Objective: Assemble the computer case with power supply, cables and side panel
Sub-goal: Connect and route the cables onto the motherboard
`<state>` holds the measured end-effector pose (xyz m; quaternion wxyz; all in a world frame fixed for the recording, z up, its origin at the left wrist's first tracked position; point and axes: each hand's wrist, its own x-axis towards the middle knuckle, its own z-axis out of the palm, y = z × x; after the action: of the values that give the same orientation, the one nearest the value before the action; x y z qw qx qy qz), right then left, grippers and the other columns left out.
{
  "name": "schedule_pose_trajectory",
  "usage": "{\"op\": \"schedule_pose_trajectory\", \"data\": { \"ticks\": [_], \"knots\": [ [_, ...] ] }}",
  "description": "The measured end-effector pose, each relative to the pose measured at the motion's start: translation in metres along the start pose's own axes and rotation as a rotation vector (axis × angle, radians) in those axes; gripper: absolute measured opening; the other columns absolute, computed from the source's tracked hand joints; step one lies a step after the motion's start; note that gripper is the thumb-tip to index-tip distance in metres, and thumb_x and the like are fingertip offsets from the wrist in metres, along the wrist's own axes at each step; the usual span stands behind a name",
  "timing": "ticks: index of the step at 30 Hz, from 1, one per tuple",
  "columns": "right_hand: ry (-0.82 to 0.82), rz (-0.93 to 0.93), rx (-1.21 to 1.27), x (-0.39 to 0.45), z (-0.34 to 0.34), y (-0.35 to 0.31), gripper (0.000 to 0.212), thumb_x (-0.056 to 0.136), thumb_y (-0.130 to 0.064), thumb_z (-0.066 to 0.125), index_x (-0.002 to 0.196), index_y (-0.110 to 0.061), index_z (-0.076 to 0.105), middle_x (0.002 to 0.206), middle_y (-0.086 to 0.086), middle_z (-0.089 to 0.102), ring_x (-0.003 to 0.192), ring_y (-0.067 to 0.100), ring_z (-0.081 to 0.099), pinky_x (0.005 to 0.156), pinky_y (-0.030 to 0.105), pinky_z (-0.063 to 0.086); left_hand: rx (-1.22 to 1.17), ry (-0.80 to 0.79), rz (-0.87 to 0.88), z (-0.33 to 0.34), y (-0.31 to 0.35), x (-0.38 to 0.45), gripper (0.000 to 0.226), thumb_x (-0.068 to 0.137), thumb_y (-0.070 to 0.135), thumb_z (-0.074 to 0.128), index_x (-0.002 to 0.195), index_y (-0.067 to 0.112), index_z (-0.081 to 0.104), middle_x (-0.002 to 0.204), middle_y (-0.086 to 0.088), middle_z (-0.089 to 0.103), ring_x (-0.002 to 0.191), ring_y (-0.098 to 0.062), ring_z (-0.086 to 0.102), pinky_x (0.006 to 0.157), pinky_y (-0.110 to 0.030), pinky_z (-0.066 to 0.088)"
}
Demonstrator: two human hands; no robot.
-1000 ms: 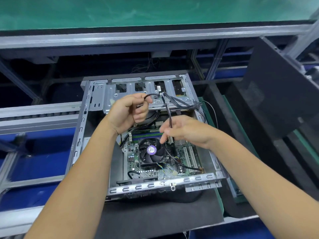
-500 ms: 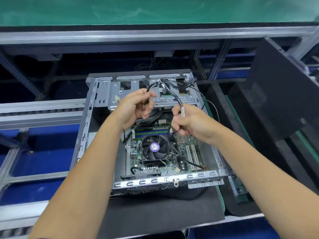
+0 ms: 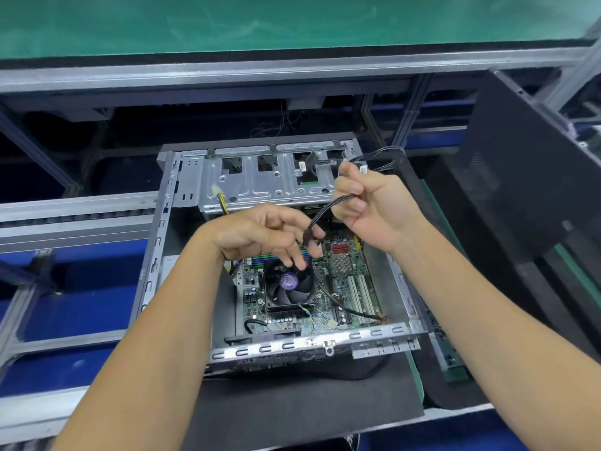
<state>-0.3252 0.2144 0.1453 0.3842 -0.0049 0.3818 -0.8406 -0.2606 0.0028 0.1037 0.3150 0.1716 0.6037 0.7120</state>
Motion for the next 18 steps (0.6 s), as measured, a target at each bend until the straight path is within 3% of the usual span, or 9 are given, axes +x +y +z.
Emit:
{"op": "schedule_pose_trajectory", "data": {
  "ticks": [1,4,8,12,16,18],
  "knots": [
    [0.012,-0.004,-0.001,0.001,0.0,0.0,0.02,0.105,-0.014,0.036,0.089,-0.016,0.048,0.055,-0.007,0.04,0.039,0.006,0.031,0.044,0.018,0.03,-0.004,0.024,0.0,0.001,0.002,-0.001,0.029,0.085,0.013,0.065,0.114,0.012,0.067,0.099,-0.009,0.071,0.081,-0.019,0.07,0.072,-0.025,0.056],
    [0.041,0.001,-0.039,0.002,-0.001,0.002,0.017,0.106,-0.015,0.038,0.092,-0.016,0.048,0.055,-0.007,0.04,0.038,0.007,0.031,0.045,0.02,0.029,-0.038,0.108,0.009,0.003,0.003,-0.003,0.028,0.082,-0.001,0.056,0.098,0.014,0.074,0.078,-0.004,0.07,0.065,-0.015,0.067,0.063,-0.022,0.053],
    [0.084,0.003,-0.146,0.003,-0.006,0.005,0.016,0.105,-0.011,0.04,0.092,-0.015,0.048,0.053,-0.006,0.038,0.041,0.008,0.028,0.045,0.019,0.026,-0.068,0.148,0.042,0.001,0.003,-0.004,0.03,0.082,-0.006,0.052,0.092,0.011,0.074,0.083,-0.009,0.072,0.067,-0.017,0.07,0.061,-0.02,0.054],
    [0.101,0.01,-0.53,0.0,-0.012,0.008,0.022,0.104,-0.011,0.044,0.084,-0.02,0.045,0.051,-0.009,0.031,0.045,0.007,0.026,0.043,0.017,0.023,-0.15,0.266,0.106,-0.002,0.004,-0.002,0.028,0.081,-0.003,0.053,0.093,0.01,0.075,0.074,-0.01,0.071,0.053,-0.011,0.062,0.052,-0.016,0.048],
    [0.063,0.017,-0.855,-0.002,-0.014,0.014,0.019,0.101,-0.032,0.053,0.089,-0.017,0.05,0.052,-0.013,0.033,0.047,0.005,0.03,0.045,0.017,0.03,-0.169,0.346,0.167,-0.003,0.004,-0.001,0.028,0.084,0.001,0.053,0.092,0.013,0.077,0.072,-0.008,0.071,0.054,-0.008,0.062,0.053,-0.014,0.048],
    [0.021,0.013,-0.919,-0.003,-0.013,0.015,0.037,0.091,-0.05,0.059,0.096,-0.015,0.052,0.055,-0.011,0.033,0.051,0.007,0.03,0.049,0.017,0.031,-0.152,0.341,0.167,-0.002,0.004,-0.001,0.028,0.085,0.002,0.052,0.093,0.014,0.077,0.073,-0.007,0.072,0.056,-0.007,0.064,0.054,-0.014,0.049]
  ]
}}
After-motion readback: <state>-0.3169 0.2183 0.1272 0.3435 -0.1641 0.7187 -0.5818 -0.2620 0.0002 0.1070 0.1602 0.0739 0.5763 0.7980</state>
